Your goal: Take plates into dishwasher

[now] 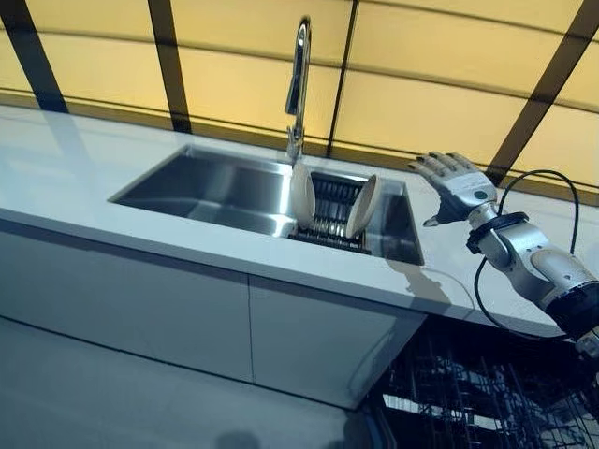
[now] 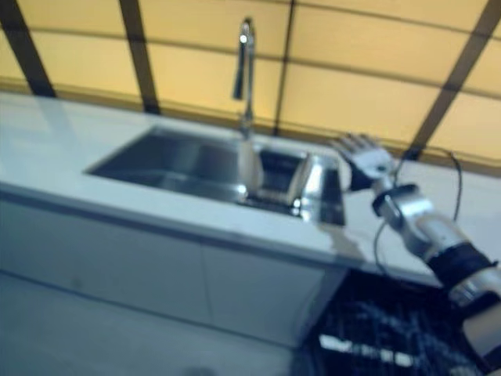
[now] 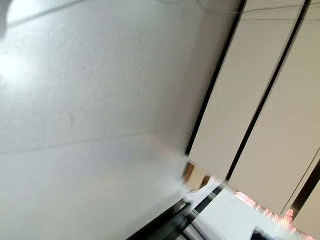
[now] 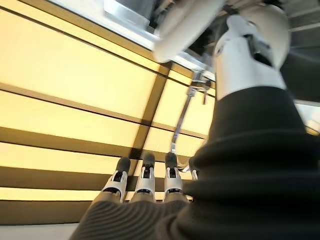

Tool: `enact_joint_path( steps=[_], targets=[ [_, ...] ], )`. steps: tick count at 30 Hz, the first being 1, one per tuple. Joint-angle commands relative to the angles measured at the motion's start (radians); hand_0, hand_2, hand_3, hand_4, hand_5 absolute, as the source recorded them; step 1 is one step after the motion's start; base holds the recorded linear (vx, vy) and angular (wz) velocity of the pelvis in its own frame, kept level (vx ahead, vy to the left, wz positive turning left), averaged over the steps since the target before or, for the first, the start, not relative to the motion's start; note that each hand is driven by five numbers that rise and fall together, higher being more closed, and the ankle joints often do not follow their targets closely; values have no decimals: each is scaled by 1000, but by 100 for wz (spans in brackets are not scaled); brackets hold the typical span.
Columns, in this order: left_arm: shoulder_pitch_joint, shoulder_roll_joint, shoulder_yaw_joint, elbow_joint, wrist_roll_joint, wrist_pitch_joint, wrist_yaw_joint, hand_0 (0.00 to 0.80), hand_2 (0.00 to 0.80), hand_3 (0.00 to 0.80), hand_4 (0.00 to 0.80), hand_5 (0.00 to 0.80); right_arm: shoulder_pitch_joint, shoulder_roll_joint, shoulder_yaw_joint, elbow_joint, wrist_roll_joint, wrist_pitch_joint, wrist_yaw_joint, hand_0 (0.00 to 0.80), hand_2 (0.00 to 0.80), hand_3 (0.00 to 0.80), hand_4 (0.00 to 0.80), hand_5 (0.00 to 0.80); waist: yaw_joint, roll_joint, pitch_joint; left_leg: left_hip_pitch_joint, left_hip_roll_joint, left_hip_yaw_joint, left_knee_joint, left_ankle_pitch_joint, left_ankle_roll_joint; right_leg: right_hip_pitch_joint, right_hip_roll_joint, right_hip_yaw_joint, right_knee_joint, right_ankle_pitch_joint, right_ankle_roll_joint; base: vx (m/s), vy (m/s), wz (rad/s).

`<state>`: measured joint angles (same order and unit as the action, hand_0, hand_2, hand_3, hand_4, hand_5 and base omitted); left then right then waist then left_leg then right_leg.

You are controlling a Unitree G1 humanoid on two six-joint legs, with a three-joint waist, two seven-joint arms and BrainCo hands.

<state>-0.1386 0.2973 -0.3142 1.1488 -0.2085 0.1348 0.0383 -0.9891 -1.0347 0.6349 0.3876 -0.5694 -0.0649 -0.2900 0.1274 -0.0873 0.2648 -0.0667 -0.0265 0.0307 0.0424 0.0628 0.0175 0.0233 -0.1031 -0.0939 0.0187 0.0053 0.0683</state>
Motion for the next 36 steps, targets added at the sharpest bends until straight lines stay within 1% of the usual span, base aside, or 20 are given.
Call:
enact_joint_path(
  steps=[1,3,8,10,14,15,17,19,21,22,24,25,26,27,28,29,30,32,33,36],
  targets=[
    [-25,18,-37,15,17,2,-12,0,0,0,0,0,12,-48,-29,0,27,1,-64,0,0,0,0,0,4,-57,-91,-77,-17,-41,-47,16,-15,126,27,-40,-32,-35,30,89,44,-9],
    [-36,24,-38,23,22,7,-19,0,0,0,0,0,14,-39,-40,3,1,2,-75,0,0,0,0,0,-2,-59,-97,-74,-15,-43,-53,5,-12,93,12,-51,-29,-26,37,44,35,-12],
    [-56,34,-29,31,6,-16,-19,0,0,0,0,0,-7,-36,-38,-19,-2,15,-99,0,0,0,0,0,-9,-60,-86,-94,-15,-40,-34,-11,-3,48,-6,-45,-27,-11,47,-2,12,-9],
    [-69,35,-26,33,6,-23,-14,0,0,0,0,0,1,-17,-45,-34,-15,28,-112,0,0,0,0,0,-13,-57,-73,-109,-14,-35,-8,-29,1,25,-22,-39,-25,2,58,24,14,-2],
    [-70,40,-25,33,11,-20,-12,0,0,0,0,0,11,-6,-51,-46,-27,34,-116,0,0,0,0,0,-14,-53,-63,-121,-16,-30,25,-49,11,16,-33,-28,-11,2,64,61,37,-6],
    [-66,40,-23,34,22,-23,-15,0,0,0,0,0,22,-2,-55,-46,-34,38,-123,0,0,0,0,0,-12,-50,-63,-127,-20,-32,36,-55,19,18,-35,-22,4,-7,66,85,67,-10],
    [-62,44,-25,30,42,-21,-29,0,0,0,0,0,41,4,-63,-40,-41,55,-137,0,0,0,0,0,-7,-47,-66,-137,-25,-27,49,-62,31,28,-34,-20,48,-27,67,73,59,-9],
    [-53,50,-31,30,73,-24,-46,0,0,0,0,0,53,9,-69,-32,-38,65,-150,0,0,0,0,0,-9,-42,-66,-131,-28,-16,49,-63,44,-10,-37,-28,172,2,71,30,74,-21],
    [-31,52,-43,25,85,-41,-46,0,0,0,0,0,62,9,-79,-39,-28,74,-159,0,0,0,0,0,-32,-10,-45,-79,-19,-12,39,-78,50,-144,-32,-34,327,47,67,68,100,-57],
    [-30,52,-42,24,85,-40,-47,0,0,0,0,0,63,9,-81,-40,-25,75,-159,0,0,0,0,0,-34,-8,-42,-74,-19,-12,37,-79,49,-152,-33,-34,333,44,66,136,8,-61],
    [-19,57,-39,20,77,-33,-41,0,0,0,0,0,88,13,-121,-34,-20,43,-167,0,0,0,0,0,-65,-2,-21,-22,-24,-25,14,-83,37,-200,-34,-44,209,73,64,162,-110,-24],
    [-18,58,-40,19,74,-32,-41,0,0,0,0,0,91,14,-126,-33,-23,39,-169,0,0,0,0,0,-70,-4,-18,-12,-27,-30,10,-88,35,-209,-37,-44,179,91,67,136,-144,7],
    [-19,60,-42,16,65,-35,-40,0,0,0,0,0,89,18,-137,-29,-32,27,-166,0,0,0,0,0,-84,-3,-7,13,-32,-43,0,-101,33,-255,-43,-41,110,138,77,79,-109,-1],
    [-21,61,-43,15,64,-36,-41,0,0,0,0,0,85,19,-140,-28,-43,24,-161,0,0,0,0,0,-88,-1,-2,21,-33,-48,-4,-106,33,-271,-44,-40,91,152,81,47,-117,-5],
    [-27,61,-48,13,54,-48,-36,0,0,0,0,0,68,21,-142,-27,-60,20,-162,0,0,0,0,0,-94,5,14,38,-30,-46,-20,-111,32,-318,-41,-60,48,175,93,-40,-66,-10],
    [-34,62,-55,6,48,-51,-32,0,0,0,0,0,49,21,-137,-30,-63,26,-160,0,0,0,0,0,-96,14,26,43,-23,-46,-29,-109,34,-343,-32,-64,62,171,91,-72,-120,-7],
    [-45,60,-62,-6,56,-50,-24,0,0,0,0,0,27,38,-139,-42,-62,52,-140,0,0,0,0,0,-93,10,24,32,-24,-26,-57,-90,35,-303,-14,-61,29,136,85,-35,-134,1],
    [-52,47,-74,-10,62,-45,1,0,0,0,0,0,21,49,-126,-39,-47,47,-133,0,0,0,0,0,-99,-3,9,26,-33,-25,-46,-96,27,-242,-6,-36,-6,165,92,62,-126,12],
    [-51,45,-80,-4,56,-48,-4,0,0,0,0,0,26,54,-118,-34,-80,43,-133,0,0,0,0,0,-102,-5,1,36,-26,-16,-51,-99,23,-231,-6,-40,-2,162,94,159,-81,19],
    [-39,33,-102,8,125,-57,-45,0,0,0,0,0,44,29,-96,-32,-40,43,-148,0,0,0,0,0,-107,-11,-26,73,-16,-11,-88,-98,22,-183,7,-44,-27,150,84,180,-78,30]
  ],
)
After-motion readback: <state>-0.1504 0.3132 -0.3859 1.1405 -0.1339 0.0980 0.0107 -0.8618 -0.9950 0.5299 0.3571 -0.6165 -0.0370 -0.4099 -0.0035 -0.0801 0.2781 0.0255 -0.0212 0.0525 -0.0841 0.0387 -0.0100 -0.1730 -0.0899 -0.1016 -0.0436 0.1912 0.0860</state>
